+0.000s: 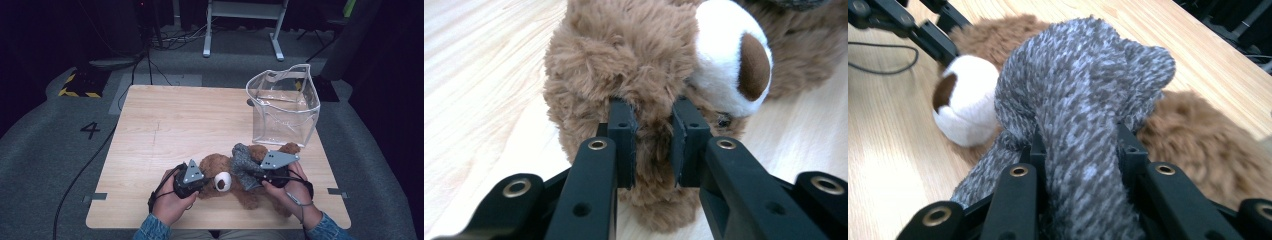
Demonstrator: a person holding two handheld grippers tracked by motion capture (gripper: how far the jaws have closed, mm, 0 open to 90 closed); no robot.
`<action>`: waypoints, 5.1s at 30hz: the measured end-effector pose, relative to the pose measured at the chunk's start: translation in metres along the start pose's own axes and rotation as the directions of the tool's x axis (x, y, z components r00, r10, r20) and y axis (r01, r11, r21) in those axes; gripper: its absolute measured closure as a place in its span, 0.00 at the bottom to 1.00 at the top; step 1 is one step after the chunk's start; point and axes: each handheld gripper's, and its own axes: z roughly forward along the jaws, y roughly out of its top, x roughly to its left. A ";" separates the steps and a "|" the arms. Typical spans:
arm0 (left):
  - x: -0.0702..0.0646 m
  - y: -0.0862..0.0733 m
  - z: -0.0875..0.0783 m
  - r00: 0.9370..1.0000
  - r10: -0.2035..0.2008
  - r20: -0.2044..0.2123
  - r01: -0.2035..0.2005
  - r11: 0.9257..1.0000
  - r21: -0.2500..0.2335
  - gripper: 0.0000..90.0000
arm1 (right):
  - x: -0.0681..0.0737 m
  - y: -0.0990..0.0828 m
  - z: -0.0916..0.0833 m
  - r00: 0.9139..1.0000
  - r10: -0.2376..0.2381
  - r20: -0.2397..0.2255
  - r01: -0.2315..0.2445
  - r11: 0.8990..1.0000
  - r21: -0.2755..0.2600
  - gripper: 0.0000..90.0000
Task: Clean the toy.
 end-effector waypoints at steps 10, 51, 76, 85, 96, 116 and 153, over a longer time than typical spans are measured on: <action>0.000 0.001 0.001 1.000 0.006 -0.010 -0.006 1.000 0.004 0.85 | -0.015 -0.020 -0.032 0.995 0.043 0.088 -0.045 0.999 0.017 0.78; -0.008 0.030 0.015 0.994 0.086 -0.062 -0.084 0.996 0.031 0.72 | -0.008 -0.036 -0.031 0.995 0.001 0.100 -0.001 1.000 -0.001 0.77; -0.008 0.028 0.015 0.992 0.093 -0.083 -0.092 0.996 0.011 0.72 | -0.071 -0.072 -0.099 0.947 0.192 0.257 -0.172 0.980 -0.098 0.78; -0.008 0.026 0.015 0.992 0.102 -0.070 -0.102 0.995 -0.002 0.72 | -0.075 -0.028 -0.025 0.978 0.078 0.193 -0.078 0.997 -0.008 0.77; -0.007 0.026 0.015 0.993 0.091 -0.070 -0.092 0.996 -0.012 0.72 | -0.114 -0.081 -0.030 0.923 0.211 0.322 -0.263 0.956 0.127 0.78; -0.004 0.024 0.015 0.995 0.082 -0.059 -0.084 0.996 -0.030 0.72 | -0.075 -0.081 -0.019 0.959 0.170 0.225 -0.207 0.966 0.154 0.79; -0.004 0.023 0.016 0.994 0.084 -0.071 -0.087 0.995 -0.052 0.71 | 0.029 -0.060 -0.077 0.995 0.011 0.102 -0.025 0.990 0.140 0.79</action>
